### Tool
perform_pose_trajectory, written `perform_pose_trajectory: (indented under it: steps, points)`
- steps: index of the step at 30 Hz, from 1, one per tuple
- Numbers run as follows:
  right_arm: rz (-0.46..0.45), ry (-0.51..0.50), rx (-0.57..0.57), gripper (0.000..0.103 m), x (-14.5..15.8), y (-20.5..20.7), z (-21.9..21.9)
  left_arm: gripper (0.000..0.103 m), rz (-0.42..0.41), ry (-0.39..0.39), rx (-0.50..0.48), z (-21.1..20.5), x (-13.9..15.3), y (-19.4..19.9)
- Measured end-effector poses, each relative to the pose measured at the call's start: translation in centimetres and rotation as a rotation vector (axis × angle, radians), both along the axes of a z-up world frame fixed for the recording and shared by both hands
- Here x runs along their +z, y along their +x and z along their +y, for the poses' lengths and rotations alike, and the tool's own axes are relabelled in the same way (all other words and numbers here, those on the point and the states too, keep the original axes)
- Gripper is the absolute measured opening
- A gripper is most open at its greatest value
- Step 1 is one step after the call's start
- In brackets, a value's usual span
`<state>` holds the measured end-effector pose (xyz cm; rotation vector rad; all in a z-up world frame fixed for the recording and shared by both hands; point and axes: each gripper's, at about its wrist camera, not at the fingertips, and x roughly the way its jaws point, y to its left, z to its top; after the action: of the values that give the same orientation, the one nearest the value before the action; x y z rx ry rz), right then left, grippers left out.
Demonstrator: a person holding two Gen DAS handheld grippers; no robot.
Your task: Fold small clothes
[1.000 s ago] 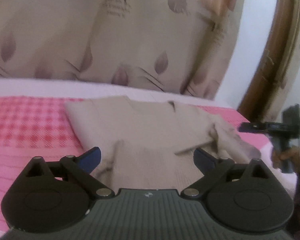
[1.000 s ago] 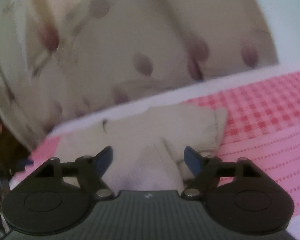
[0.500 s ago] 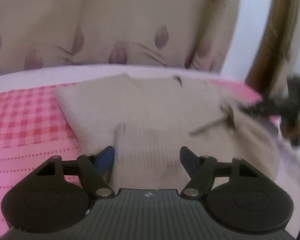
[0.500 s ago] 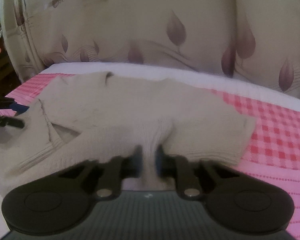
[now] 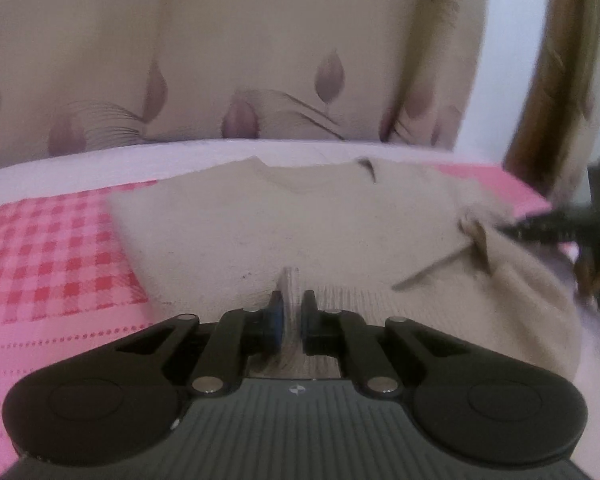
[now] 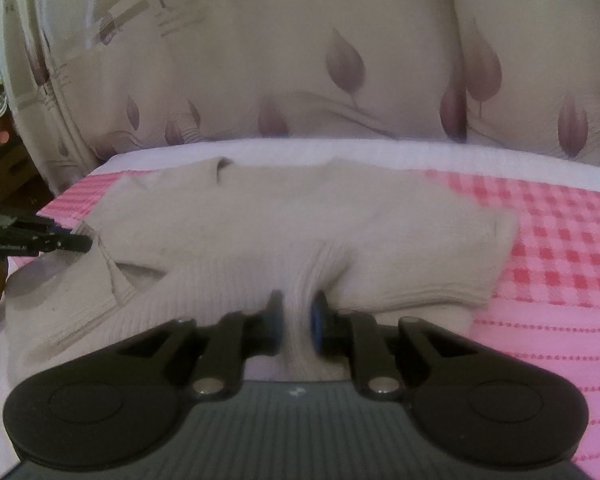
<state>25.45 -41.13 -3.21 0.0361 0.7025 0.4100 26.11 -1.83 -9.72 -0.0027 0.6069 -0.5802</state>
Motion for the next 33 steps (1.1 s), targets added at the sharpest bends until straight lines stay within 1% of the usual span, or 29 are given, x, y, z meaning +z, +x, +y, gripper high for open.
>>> perform_pose_trajectory:
  steps: [1,3,6,8,10,11,14,17,18,20,23,25,27,30,32,33]
  points:
    - [-0.005,0.006,0.0,0.011,0.1,-0.3,0.0,0.008,-0.015,-0.024,0.023,0.2,0.3,-0.5]
    - [-0.04,0.029,-0.01,0.011,0.8,-1.3,-0.1,0.008,-0.061,-0.068,0.065,0.4,1.6,-1.6]
    - [-0.109,0.106,-0.048,0.01,3.0,-2.8,-1.2,0.008,-0.131,-0.15,0.121,1.1,4.0,-3.2]
    - [-0.156,0.139,-0.078,0.01,4.6,-3.4,-2.0,0.008,-0.187,-0.179,0.156,1.4,5.9,-3.7]
    - [-0.185,0.164,-0.103,0.01,5.8,-3.3,-3.0,0.008,-0.219,-0.207,0.19,1.8,7.4,-3.6]
    - [-0.197,0.162,-0.114,0.01,6.2,-3.1,-3.3,0.008,-0.236,-0.216,0.212,2.0,8.1,-3.4]
    - [-0.215,0.186,-0.159,0.01,6.7,-2.5,-4.5,0.008,-0.258,-0.217,0.269,2.0,8.9,-2.3]
    - [-0.218,0.202,-0.216,0.01,6.3,-1.3,-5.2,0.008,-0.24,-0.224,0.355,2.4,8.4,-0.5]
    - [-0.213,0.214,-0.231,0.01,6.1,-0.7,-5.4,0.008,-0.227,-0.227,0.378,2.5,8.0,0.2]
    - [-0.201,0.202,-0.264,0.01,5.2,0.4,-5.4,0.008,-0.179,-0.231,0.414,2.7,6.7,1.9]
    - [-0.154,0.198,-0.303,0.01,3.2,2.1,-5.5,0.008,-0.146,-0.169,0.442,2.3,4.6,3.9]
    - [-0.124,0.19,-0.328,0.01,1.8,3.3,-5.6,0.007,-0.148,-0.125,0.456,1.8,3.5,4.6]
    - [-0.102,0.193,-0.354,0.01,0.7,4.0,-5.8,0.007,-0.158,-0.1,0.462,1.6,2.7,4.7]
    - [-0.086,0.166,-0.371,0.011,-0.5,4.5,-6.0,0.008,-0.16,-0.07,0.465,1.4,2.0,4.9]
    - [-0.077,0.167,-0.383,0.011,-0.8,4.5,-6.1,0.01,-0.166,-0.035,0.474,1.1,1.4,5.1]
    - [-0.08,0.151,-0.384,0.011,-0.7,4.6,-5.9,0.012,-0.164,-0.031,0.477,1.1,1.2,5.2]
